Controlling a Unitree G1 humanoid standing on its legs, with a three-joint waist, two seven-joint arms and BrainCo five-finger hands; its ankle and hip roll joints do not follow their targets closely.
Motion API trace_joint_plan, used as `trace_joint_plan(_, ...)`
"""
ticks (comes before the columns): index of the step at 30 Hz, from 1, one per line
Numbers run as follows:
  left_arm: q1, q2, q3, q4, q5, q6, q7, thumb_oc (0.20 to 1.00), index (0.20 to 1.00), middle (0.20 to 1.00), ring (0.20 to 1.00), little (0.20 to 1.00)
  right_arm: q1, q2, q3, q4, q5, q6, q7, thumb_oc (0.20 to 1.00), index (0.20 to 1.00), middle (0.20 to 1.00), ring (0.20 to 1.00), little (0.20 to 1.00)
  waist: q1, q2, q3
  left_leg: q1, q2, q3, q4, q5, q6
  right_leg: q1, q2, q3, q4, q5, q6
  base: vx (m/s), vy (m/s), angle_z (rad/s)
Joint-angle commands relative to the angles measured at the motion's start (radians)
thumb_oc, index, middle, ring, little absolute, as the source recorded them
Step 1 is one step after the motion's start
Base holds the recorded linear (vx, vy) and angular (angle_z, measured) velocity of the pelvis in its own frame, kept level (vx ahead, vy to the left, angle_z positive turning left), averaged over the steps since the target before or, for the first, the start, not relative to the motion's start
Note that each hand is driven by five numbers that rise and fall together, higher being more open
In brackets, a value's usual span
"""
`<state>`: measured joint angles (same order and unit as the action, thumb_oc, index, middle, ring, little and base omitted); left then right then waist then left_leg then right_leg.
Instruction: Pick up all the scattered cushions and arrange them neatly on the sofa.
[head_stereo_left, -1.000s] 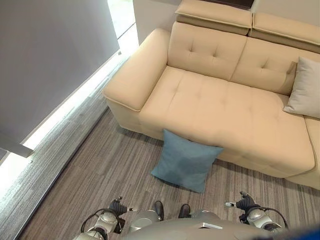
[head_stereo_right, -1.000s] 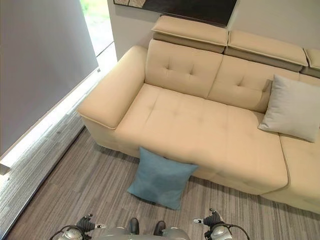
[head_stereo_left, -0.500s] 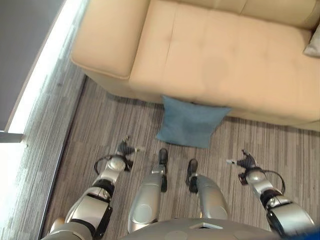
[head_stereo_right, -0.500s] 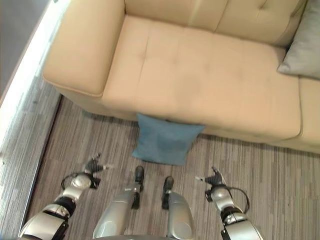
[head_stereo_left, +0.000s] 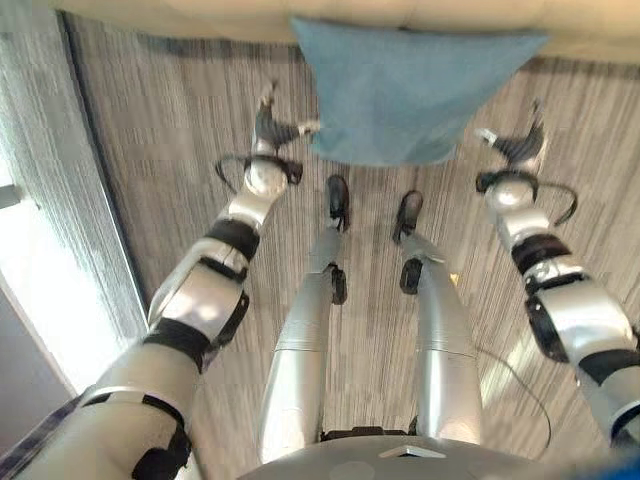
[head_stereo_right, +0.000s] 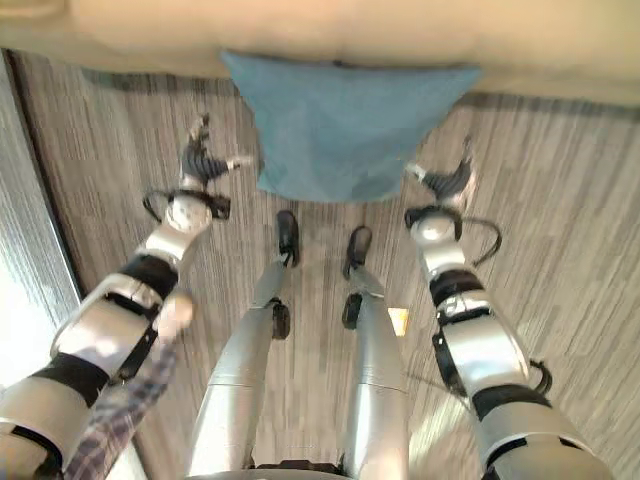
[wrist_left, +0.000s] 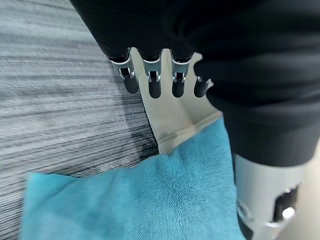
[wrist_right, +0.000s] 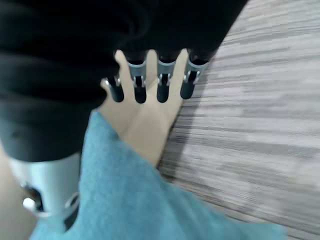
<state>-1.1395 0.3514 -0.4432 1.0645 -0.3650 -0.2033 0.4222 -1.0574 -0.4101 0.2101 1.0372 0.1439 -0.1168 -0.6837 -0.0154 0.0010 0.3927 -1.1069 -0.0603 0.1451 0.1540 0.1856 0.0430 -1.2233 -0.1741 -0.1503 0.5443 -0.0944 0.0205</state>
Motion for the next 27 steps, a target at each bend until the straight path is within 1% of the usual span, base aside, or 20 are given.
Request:
trace_joint_plan(1,0.117,-0.011,0.046,0.046,-0.040,-0.022,0.058,1.000,1.000,1.000,1.000,1.000,0.136,-0.010,0.038,0.005,0.054,-0.032,-0.082,1.000,1.000,1.000,1.000,1.000,-0.020,0.004,-0.145,-0.061,0.033,-0.099,0.147,-0.197,-0.088,0.067,-0.005,0.036,-0.283,0.139,0.135,0.05,0.008,0.04)
trace_joint_plan(2,0.115,-0.011,0.047,0.047,-0.040,-0.021,0.058,1.000,1.000,1.000,1.000,1.000,0.134,-0.011,0.038,0.006,0.054,-0.032,-0.083,1.000,1.000,1.000,1.000,1.000,-0.020,0.005,-0.147,-0.066,0.033,-0.099,0.149,-0.197,-0.088,0.062,-0.005,0.036,-0.280,0.138,0.135,0.05,-0.004,0.05)
trace_joint_plan(4,0.053,-0.008,0.039,0.049,-0.064,-0.020,0.072,1.000,1.000,1.000,1.000,1.000,0.072,-0.028,0.051,0.003,0.071,-0.032,-0.107,1.000,1.000,1.000,1.000,1.000,-0.021,0.009,-0.138,-0.127,0.029,-0.103,0.167,-0.198,-0.084,-0.006,-0.006,0.041,-0.252,0.131,0.137,0.01,-0.007,0.02)
trace_joint_plan(6,-0.019,0.004,0.021,0.060,-0.095,-0.023,0.072,1.000,1.000,1.000,1.000,1.000,0.005,-0.041,0.067,0.021,0.097,-0.037,-0.110,1.000,1.000,1.000,1.000,1.000,-0.021,0.012,-0.133,-0.183,0.028,-0.103,0.179,-0.196,-0.081,-0.070,-0.003,0.044,-0.222,0.126,0.138,0.03,-0.028,0.04)
trace_joint_plan(9,-0.107,0.010,-0.012,0.064,-0.145,-0.025,0.049,1.000,1.000,1.000,1.000,1.000,-0.084,-0.058,0.103,0.047,0.172,-0.054,-0.073,1.000,1.000,1.000,1.000,1.000,-0.018,0.018,-0.125,-0.252,0.024,-0.110,0.199,-0.188,-0.079,-0.144,-0.002,0.052,-0.187,0.122,0.138,0.05,-0.030,0.03)
trace_joint_plan(11,-0.170,0.003,-0.050,0.030,-0.219,-0.037,0.013,1.000,1.000,1.000,1.000,1.000,-0.154,-0.070,0.168,0.028,0.278,-0.081,0.012,1.000,1.000,1.000,1.000,1.000,-0.010,0.019,-0.110,-0.326,0.027,-0.107,0.232,-0.179,-0.083,-0.216,0.001,0.053,-0.145,0.114,0.138,0.04,-0.100,0.03)
trace_joint_plan(13,-0.201,0.007,-0.075,0.020,-0.243,-0.035,-0.015,1.000,1.000,1.000,1.000,1.000,-0.194,-0.071,0.219,0.029,0.322,-0.082,0.073,1.000,1.000,1.000,1.000,1.000,-0.009,0.020,-0.110,-0.374,0.027,-0.114,0.258,-0.177,-0.086,-0.254,0.000,0.048,-0.120,0.111,0.136,0.03,-0.099,0.06)
trace_joint_plan(14,-0.239,-0.011,-0.102,0.023,-0.283,-0.039,-0.036,1.000,1.000,1.000,1.000,1.000,-0.236,-0.057,0.265,0.040,0.379,-0.086,0.129,1.000,1.000,1.000,1.000,1.000,-0.005,0.020,-0.110,-0.417,0.026,-0.118,0.280,-0.175,-0.086,-0.290,0.002,0.042,-0.099,0.112,0.134,0.04,-0.076,0.07)
trace_joint_plan(16,-0.271,-0.056,-0.135,-0.009,-0.354,-0.050,-0.067,1.000,1.000,1.000,1.000,1.000,-0.298,-0.011,0.322,0.021,0.498,-0.111,0.202,1.000,1.000,1.000,1.000,1.000,0.007,0.022,-0.112,-0.462,0.027,-0.120,0.304,-0.172,-0.088,-0.332,0.004,0.041,-0.074,0.111,0.133,0.04,-0.053,0.02)
trace_joint_plan(17,-0.275,-0.066,-0.142,-0.025,-0.365,-0.054,-0.072,1.000,1.000,1.000,1.000,1.000,-0.314,-0.003,0.337,0.017,0.511,-0.115,0.214,1.000,1.000,1.000,1.000,1.000,0.007,0.023,-0.108,-0.462,0.028,-0.121,0.303,-0.172,-0.089,-0.335,0.002,0.041,-0.068,0.110,0.134,0.00,0.000,0.00)
trace_joint_plan(18,-0.277,-0.080,-0.151,-0.066,-0.377,-0.067,-0.077,0.721,0.721,0.721,0.721,0.721,-0.327,0.022,0.356,-0.006,0.542,-0.134,0.235,0.529,0.529,0.529,0.529,0.529,0.011,0.022,-0.106,-0.463,0.029,-0.123,0.299,-0.167,-0.091,-0.335,-0.001,0.041,-0.066,0.109,0.133,0.00,0.000,0.00)
trace_joint_plan(19,-0.278,-0.089,-0.156,-0.085,-0.375,-0.071,-0.076,0.536,0.536,0.536,0.536,0.536,-0.335,0.037,0.363,-0.022,0.548,-0.147,0.237,0.395,0.395,0.395,0.395,0.395,0.013,0.023,-0.107,-0.463,0.028,-0.123,0.305,-0.164,-0.094,-0.336,0.001,0.041,-0.059,0.108,0.133,0.00,0.000,0.00)
trace_joint_plan(20,-0.273,-0.094,-0.155,-0.099,-0.369,-0.073,-0.073,0.332,0.332,0.332,0.332,0.332,-0.336,0.048,0.361,-0.030,0.548,-0.153,0.236,0.332,0.332,0.332,0.332,0.332,0.014,0.023,-0.107,-0.463,0.028,-0.125,0.307,-0.162,-0.096,-0.335,0.001,0.041,-0.058,0.108,0.133,-0.03,-0.026,0.03)
trace_joint_plan(21,-0.268,-0.091,-0.160,-0.113,-0.331,-0.069,-0.071,0.661,0.661,0.661,0.661,0.661,-0.340,0.042,0.373,-0.033,0.481,-0.146,0.229,1.000,1.000,1.000,1.000,1.000,0.015,0.020,-0.129,-0.463,0.024,-0.128,0.299,-0.154,-0.098,-0.332,0.006,0.032,-0.063,0.110,0.131,-0.03,-0.015,0.03)
trace_joint_plan(22,-0.269,-0.090,-0.159,-0.104,-0.325,-0.068,-0.068,1.000,1.000,1.000,1.000,1.000,-0.339,0.038,0.378,-0.024,0.460,-0.141,0.225,1.000,1.000,1.000,1.000,1.000,0.015,0.018,-0.136,-0.463,0.022,-0.129,0.295,-0.152,-0.098,-0.331,0.007,0.030,-0.065,0.113,0.131,-0.04,-0.007,0.03)
trace_joint_plan(24,-0.266,-0.087,-0.153,-0.097,-0.318,-0.067,-0.062,1.000,1.000,1.000,1.000,1.000,-0.333,0.026,0.377,-0.017,0.415,-0.130,0.209,1.000,1.000,1.000,1.000,1.000,0.018,0.015,-0.152,-0.462,0.017,-0.129,0.292,-0.148,-0.099,-0.328,0.011,0.026,-0.071,0.117,0.131,-0.03,-0.003,0.04)
trace_joint_plan(26,-0.249,-0.070,-0.135,-0.100,-0.285,-0.062,-0.038,1.000,1.000,1.000,1.000,1.000,-0.311,0.001,0.360,-0.020,0.311,-0.102,0.157,1.000,1.000,1.000,1.000,1.000,0.020,0.015,-0.166,-0.462,0.015,-0.133,0.282,-0.142,-0.102,-0.323,0.012,0.024,-0.088,0.125,0.132,-0.04,0.002,0.05)
trace_joint_plan(27,-0.219,-0.045,-0.117,-0.083,-0.249,-0.053,-0.020,1.000,1.000,1.000,1.000,1.000,-0.276,-0.021,0.336,-0.010,0.234,-0.076,0.121,1.000,1.000,1.000,1.000,1.000,0.021,0.016,-0.179,-0.462,0.018,-0.136,0.270,-0.135,-0.104,-0.319,0.015,0.020,-0.101,0.131,0.135,-0.03,0.018,0.03)
